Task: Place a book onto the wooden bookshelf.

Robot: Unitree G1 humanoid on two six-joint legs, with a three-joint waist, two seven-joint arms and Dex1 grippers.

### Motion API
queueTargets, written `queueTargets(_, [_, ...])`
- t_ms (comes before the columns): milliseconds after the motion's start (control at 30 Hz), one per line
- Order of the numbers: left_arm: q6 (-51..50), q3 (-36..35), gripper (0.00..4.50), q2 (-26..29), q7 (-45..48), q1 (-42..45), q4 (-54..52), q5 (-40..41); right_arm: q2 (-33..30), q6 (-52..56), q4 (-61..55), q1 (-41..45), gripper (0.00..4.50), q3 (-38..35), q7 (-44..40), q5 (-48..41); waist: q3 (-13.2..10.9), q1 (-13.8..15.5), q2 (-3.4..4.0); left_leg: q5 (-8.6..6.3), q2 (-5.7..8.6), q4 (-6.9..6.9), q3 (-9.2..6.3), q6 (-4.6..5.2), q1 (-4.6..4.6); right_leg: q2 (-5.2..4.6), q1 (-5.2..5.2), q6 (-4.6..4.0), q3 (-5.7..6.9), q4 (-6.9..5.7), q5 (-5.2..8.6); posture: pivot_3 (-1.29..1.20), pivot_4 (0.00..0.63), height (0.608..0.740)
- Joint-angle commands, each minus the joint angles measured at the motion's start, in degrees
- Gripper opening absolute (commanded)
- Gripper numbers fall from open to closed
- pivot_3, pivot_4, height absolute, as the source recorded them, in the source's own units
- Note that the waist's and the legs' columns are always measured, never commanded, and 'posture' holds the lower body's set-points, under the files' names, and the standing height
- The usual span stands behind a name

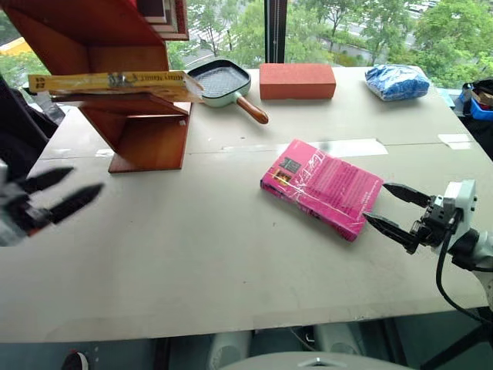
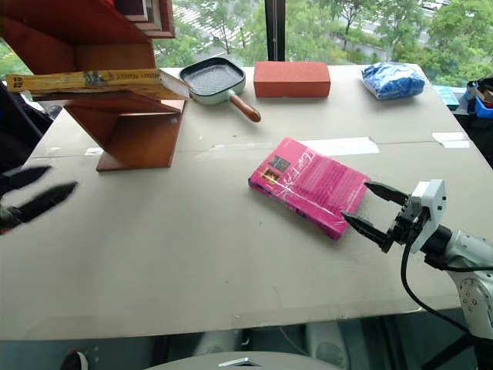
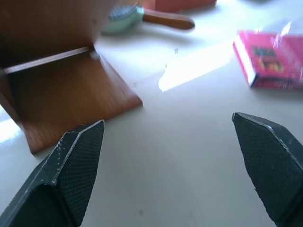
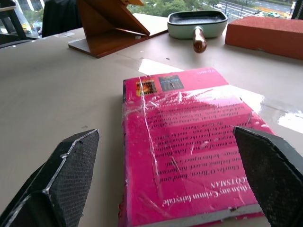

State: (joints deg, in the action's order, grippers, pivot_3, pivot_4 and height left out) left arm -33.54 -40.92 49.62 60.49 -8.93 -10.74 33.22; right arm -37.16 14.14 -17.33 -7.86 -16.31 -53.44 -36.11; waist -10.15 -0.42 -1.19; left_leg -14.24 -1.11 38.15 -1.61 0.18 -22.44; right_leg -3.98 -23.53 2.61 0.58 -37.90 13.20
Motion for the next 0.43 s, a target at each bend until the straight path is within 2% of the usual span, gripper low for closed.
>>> queueTargets(33, [5.52,12.70,4.44,-6.50,-8.82,-1.94,-8.03,-8.03,1.33,-6.64,2.93,-2.79,4.50,-0.30,-1.17,4.57,0.01,0.51,0.00,0.00,0.10,0.00,0.00,0.00,0.01,0.02,0.00,-0.06,-0.01,-0.03,0.02,0.00,0.150,0.740])
queueTargets(267, [13.84,33.22,4.44,-20.80,-20.11,0.58,-12.63,-18.02,4.04,-13.58,7.16,-7.27,4.50,-0.05,-0.16,9.94,0.12,1.15,-0.06,0.00,0.10,0.10,0.01,0.00,0.01,0.31,0.01,-0.18,-0.23,-0.04,-0.05,0.00,0.150,0.740])
queueTargets(367, [16.29,36.79,4.44,-22.98,-22.04,1.02,-12.07,-20.22,4.54,-15.83,8.44,-9.09,4.50,0.08,-0.25,11.59,0.13,1.04,-0.05,0.00,0.10,0.09,0.02,0.01,0.00,0.35,0.00,-0.18,-0.26,-0.03,-0.04,0.00,0.150,0.740])
queueTargets(433, [17.38,37.53,4.44,-22.47,-21.26,0.18,-11.58,-20.29,4.87,-17.06,8.98,-10.07,4.50,0.12,-0.01,12.27,0.13,0.94,-0.04,0.00,0.07,0.09,0.03,0.01,0.01,0.39,0.00,-0.18,-0.27,-0.03,-0.03,0.00,0.150,0.740])
